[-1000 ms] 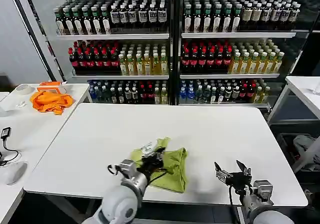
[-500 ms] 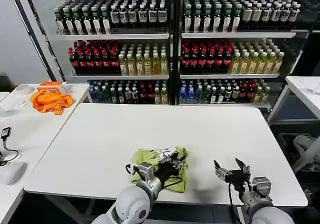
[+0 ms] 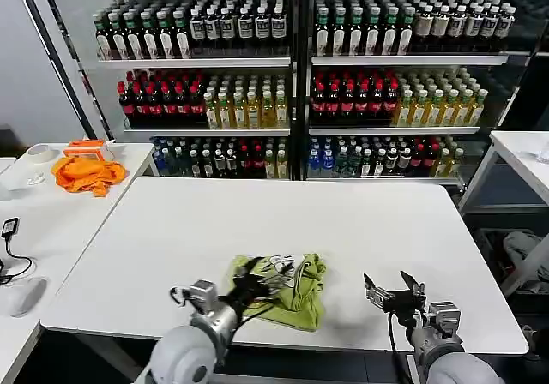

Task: Fold and organize the clothes.

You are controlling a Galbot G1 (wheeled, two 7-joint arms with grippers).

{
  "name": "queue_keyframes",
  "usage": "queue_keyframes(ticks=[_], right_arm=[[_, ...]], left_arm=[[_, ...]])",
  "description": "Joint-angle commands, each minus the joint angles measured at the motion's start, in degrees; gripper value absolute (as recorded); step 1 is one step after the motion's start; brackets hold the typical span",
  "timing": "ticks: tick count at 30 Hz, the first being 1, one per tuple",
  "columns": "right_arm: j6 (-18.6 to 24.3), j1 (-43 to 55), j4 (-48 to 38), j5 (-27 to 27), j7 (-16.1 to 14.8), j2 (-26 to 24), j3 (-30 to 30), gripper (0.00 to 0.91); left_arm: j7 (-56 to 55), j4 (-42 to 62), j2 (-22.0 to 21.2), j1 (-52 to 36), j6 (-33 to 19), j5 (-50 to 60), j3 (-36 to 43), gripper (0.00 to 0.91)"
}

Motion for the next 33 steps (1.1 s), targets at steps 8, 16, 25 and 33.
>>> queue_keyframes(ticks=[8, 16, 25, 33], right_arm=[[-0.06, 0.00, -0.04, -0.44, 0.17, 0.40, -0.50, 0.907], [-0.10, -0.63, 0.34, -0.50, 0.19, 0.41, 0.00, 0.907], [-0.17, -0.47, 0.57, -0.49, 0.20, 0.54, -0.04, 0.907], [-0.26, -0.45, 0.59, -0.57, 0.26, 0.96, -0.20, 0.907]], left_arm=[[-2.41, 4.69, -3.27, 6.84, -2.16, -1.82, -9.68, 0.907], [-3.72, 9.60, -6.54, 4.24, -2.58, -5.39, -8.68, 0.907], [-3.80, 10.27, -8.50, 4.33, -2.74, -8.89, -8.31, 0.897], [-3.47, 11.51, -10.26, 3.96, -3.71, -11.19, -8.20, 0.202]])
